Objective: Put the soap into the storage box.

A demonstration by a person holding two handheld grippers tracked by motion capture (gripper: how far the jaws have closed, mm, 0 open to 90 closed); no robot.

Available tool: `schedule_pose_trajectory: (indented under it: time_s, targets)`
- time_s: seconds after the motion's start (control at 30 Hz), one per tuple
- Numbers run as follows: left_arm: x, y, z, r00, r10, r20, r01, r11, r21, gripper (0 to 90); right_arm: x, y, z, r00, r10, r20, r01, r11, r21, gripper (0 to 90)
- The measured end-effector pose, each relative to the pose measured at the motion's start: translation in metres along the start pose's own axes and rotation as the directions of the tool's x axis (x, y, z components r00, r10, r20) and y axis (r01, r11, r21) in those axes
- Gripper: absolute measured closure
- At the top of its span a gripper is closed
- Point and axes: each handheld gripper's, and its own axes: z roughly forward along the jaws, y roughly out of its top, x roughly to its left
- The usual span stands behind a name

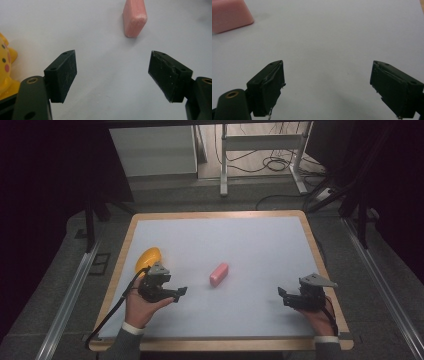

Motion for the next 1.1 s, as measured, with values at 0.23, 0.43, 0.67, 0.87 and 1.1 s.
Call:
schedule_pose_trajectory:
  time_s: [0.23,0.43,0.67,0.87,1.1]
  targets:
    - [-0.003,0.012,0.005,0.9998,0.020,0.001,-0.020,0.9995,0.024,23.7,0.000,-0.001,0.000,1.0000,-0.003,0.004,0.003,1.000,0.003,12.1]
    - [-0.008,0.024,0.010,0.9985,0.053,0.012,-0.054,0.9972,0.053,24.1,0.000,-0.001,-0.001,1.0000,-0.005,0.002,0.005,1.000,0.003,12.1]
    - [-0.013,0.037,0.015,0.9974,0.070,0.015,-0.071,0.9956,0.061,24.5,0.000,-0.002,-0.001,1.0000,-0.005,-0.002,0.005,1.000,0.007,12.0]
    - [-0.017,0.046,0.021,0.9957,0.090,0.021,-0.092,0.9927,0.078,24.4,0.000,-0.002,-0.001,0.9999,-0.014,-0.004,0.014,1.000,0.005,12.1]
    - [-0.023,0.058,0.029,0.9937,0.109,0.024,-0.111,0.9900,0.087,23.5,-0.001,-0.002,0.000,1.0000,-0.009,-0.003,0.009,1.000,0.006,12.1]
